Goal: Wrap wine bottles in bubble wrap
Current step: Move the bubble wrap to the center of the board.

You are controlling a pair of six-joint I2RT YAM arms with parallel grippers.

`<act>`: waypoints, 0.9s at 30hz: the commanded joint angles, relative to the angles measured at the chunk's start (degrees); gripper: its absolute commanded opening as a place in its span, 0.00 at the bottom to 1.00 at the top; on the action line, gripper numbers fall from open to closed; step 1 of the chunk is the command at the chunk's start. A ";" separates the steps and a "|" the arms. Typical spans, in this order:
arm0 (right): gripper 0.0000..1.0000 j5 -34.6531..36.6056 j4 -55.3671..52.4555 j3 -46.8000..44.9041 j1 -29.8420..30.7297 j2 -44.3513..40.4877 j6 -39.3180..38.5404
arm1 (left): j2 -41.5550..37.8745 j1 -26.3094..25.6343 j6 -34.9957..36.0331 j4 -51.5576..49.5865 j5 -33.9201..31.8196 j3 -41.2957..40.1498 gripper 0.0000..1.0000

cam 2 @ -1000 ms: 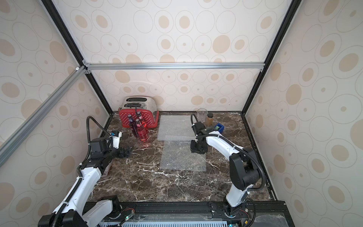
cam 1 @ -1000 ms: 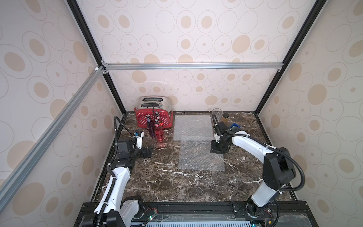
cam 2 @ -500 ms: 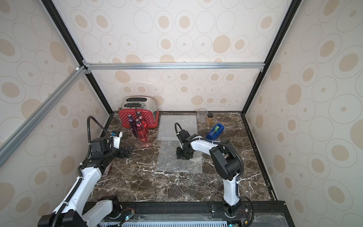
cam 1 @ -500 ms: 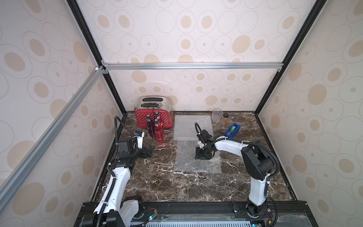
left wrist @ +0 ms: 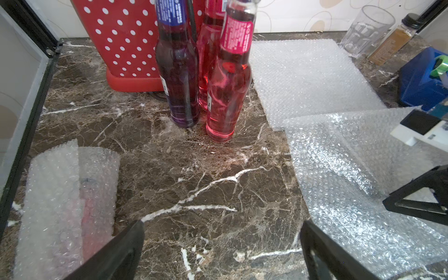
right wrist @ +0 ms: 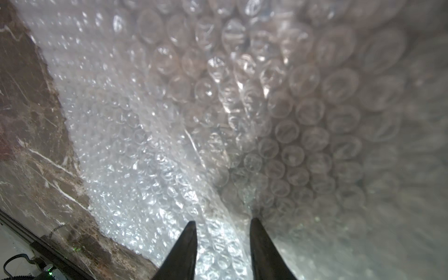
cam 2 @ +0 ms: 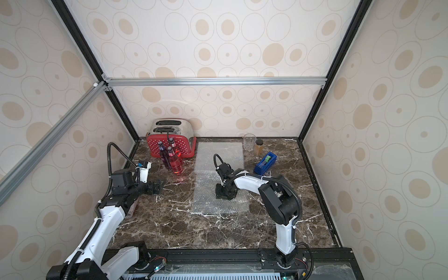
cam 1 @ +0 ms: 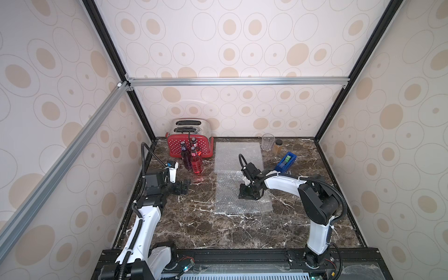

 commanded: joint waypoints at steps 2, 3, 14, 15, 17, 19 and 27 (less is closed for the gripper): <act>0.43 3.15 -7.08 0.41 0.82 -1.10 0.79 | -0.31 -0.76 0.58 -1.66 0.64 3.78 0.99; 0.44 3.76 -7.85 1.03 0.72 -1.92 0.69 | -0.28 -0.85 0.66 -1.86 0.69 3.96 0.99; 0.53 7.39 -9.85 1.26 -1.42 -8.16 0.75 | 2.18 -3.39 1.65 -6.60 0.81 11.44 0.99; 0.53 6.42 -9.34 1.03 -1.42 -7.78 0.80 | 2.73 -3.71 1.46 -6.61 0.90 12.20 0.99; 0.53 5.78 -9.30 0.94 -1.48 -7.26 0.76 | 4.04 -4.32 1.80 -6.85 0.91 14.00 0.99; 0.53 5.90 -8.72 0.08 -1.48 -7.74 0.89 | 5.93 -5.14 2.63 -7.25 1.19 16.10 0.99; 0.63 10.85 -9.92 -2.74 -2.08 -14.00 -1.09 | 17.46 -5.35 -0.14 -2.21 2.83 24.86 0.92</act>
